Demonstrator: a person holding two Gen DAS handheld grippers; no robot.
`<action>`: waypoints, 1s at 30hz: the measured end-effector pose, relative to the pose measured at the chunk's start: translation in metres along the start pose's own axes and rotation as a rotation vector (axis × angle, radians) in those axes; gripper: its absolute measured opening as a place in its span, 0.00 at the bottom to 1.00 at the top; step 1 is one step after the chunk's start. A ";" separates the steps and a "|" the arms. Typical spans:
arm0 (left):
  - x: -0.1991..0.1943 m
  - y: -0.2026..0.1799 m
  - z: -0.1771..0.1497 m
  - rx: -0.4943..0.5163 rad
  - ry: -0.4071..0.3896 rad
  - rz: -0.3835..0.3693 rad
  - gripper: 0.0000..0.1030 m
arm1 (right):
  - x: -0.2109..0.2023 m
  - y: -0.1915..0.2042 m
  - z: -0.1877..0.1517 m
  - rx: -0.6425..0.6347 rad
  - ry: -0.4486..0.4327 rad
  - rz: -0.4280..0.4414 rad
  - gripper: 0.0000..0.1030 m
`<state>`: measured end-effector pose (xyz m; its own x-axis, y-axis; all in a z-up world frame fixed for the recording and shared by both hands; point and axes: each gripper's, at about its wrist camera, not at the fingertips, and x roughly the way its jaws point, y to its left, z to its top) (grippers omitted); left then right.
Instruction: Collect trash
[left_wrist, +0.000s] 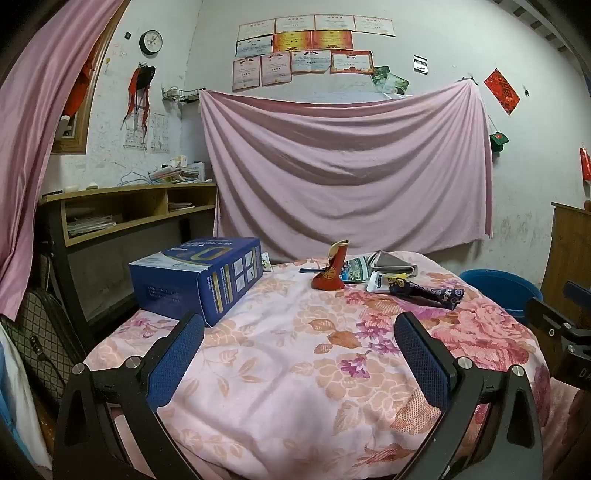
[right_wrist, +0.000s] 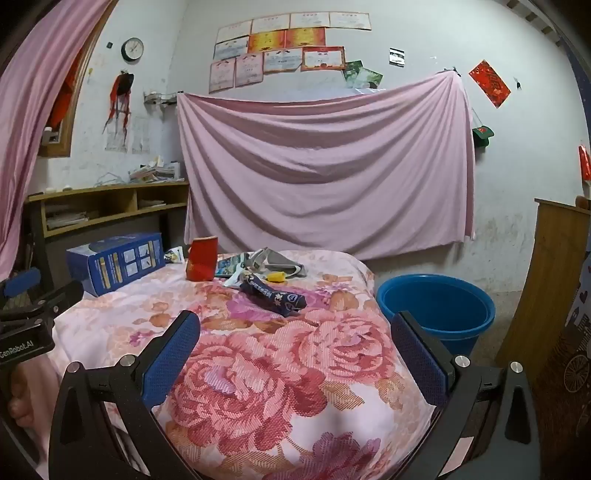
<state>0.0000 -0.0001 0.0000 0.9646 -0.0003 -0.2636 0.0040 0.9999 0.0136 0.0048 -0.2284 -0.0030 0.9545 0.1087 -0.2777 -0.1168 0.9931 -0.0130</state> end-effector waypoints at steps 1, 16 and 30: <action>0.000 0.000 0.000 -0.001 0.001 0.000 0.98 | 0.000 0.000 0.000 -0.003 0.001 0.000 1.00; 0.000 0.000 0.000 -0.005 0.004 -0.005 0.98 | 0.000 0.002 0.000 -0.004 0.001 0.000 1.00; 0.000 0.001 0.000 -0.008 0.003 -0.006 0.98 | 0.000 0.002 0.000 -0.003 0.001 -0.001 1.00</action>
<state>0.0002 0.0006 0.0002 0.9637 -0.0065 -0.2670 0.0080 1.0000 0.0044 0.0041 -0.2260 -0.0033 0.9544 0.1077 -0.2784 -0.1168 0.9930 -0.0163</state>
